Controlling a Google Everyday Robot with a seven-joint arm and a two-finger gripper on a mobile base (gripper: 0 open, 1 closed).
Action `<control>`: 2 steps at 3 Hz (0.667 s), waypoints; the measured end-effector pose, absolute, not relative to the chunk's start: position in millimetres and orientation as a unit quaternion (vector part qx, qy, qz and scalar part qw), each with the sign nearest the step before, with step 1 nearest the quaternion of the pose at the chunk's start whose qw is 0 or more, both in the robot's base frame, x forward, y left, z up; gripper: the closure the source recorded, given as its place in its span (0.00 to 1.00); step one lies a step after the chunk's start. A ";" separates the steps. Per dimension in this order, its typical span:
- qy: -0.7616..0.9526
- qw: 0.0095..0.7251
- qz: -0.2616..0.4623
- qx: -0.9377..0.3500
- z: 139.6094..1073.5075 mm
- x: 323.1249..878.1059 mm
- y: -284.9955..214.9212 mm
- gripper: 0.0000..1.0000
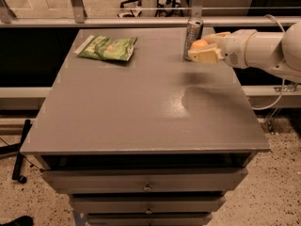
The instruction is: Move orange near redbull can
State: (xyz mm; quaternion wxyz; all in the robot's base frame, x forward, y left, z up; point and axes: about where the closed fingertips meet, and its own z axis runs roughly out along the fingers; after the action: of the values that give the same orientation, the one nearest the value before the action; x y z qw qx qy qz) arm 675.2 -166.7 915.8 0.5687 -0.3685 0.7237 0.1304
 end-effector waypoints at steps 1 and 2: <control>0.737 0.565 0.123 -0.350 893.9 706.6 -183.2 1.00; 0.752 0.558 0.112 -0.334 875.6 727.9 -198.5 1.00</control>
Offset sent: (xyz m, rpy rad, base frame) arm 0.0779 -0.0576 -0.0614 -0.0132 0.0692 -0.1559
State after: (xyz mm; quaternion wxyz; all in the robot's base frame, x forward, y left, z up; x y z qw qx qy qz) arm 727.9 -198.5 875.6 0.5579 -0.3336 0.7517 0.1117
